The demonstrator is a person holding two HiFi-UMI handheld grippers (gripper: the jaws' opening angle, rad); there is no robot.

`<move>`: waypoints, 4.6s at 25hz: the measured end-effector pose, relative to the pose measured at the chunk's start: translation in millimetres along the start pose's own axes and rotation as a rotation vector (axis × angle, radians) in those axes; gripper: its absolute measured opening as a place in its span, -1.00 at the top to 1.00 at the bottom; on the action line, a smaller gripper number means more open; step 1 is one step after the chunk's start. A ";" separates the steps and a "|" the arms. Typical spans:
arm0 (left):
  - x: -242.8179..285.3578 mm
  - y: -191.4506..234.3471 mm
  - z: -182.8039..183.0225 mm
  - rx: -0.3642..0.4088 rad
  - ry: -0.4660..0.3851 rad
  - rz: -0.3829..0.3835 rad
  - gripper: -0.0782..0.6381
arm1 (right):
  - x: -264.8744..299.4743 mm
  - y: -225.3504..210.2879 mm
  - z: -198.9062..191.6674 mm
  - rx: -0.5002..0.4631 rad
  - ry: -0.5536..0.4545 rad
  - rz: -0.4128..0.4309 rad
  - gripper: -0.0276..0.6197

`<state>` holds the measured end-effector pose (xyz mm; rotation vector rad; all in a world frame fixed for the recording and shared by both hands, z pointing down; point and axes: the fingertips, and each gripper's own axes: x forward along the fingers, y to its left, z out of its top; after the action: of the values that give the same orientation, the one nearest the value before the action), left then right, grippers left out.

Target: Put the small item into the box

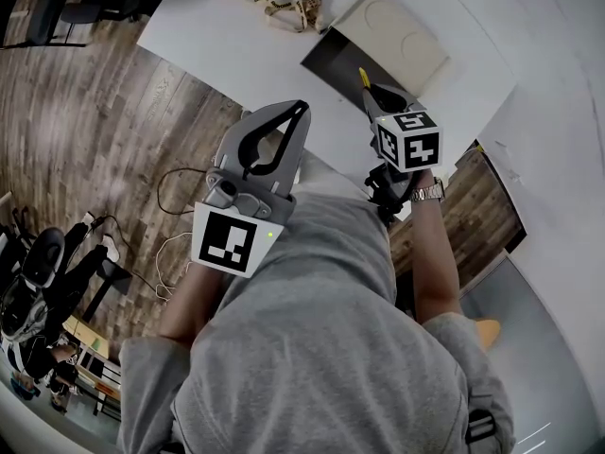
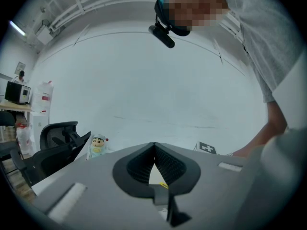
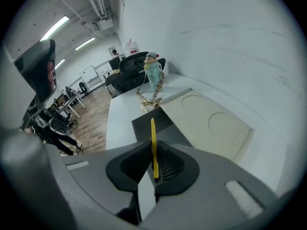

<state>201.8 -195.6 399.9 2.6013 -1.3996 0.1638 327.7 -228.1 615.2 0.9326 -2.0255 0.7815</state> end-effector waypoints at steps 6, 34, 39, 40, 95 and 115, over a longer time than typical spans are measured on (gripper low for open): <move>2.5 -0.8 -4.1 -0.008 0.012 0.001 0.77 | 11.6 -5.7 -6.9 0.009 0.033 -0.008 0.75; 26.4 -13.3 -20.3 -0.014 0.060 -0.065 0.77 | 56.1 -18.5 -38.5 0.034 0.157 -0.021 0.75; 31.2 -17.5 -23.2 -0.016 0.063 -0.085 0.77 | 59.1 -21.5 -39.2 0.012 0.171 -0.032 0.75; 31.2 -17.9 -24.3 -0.015 0.070 -0.090 0.77 | 59.3 -21.4 -39.4 0.007 0.174 -0.034 0.75; 20.6 -10.1 -26.5 0.000 0.051 -0.061 0.77 | 64.3 -27.3 -30.9 0.055 0.124 -0.077 0.77; 23.5 -13.2 -22.2 0.026 0.052 -0.211 0.77 | 18.2 -26.0 -0.8 0.197 -0.103 -0.160 0.87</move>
<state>225.6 -202.9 424.4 2.7228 -1.1037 0.2196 341.0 -247.9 636.0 1.2540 -1.9565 0.8711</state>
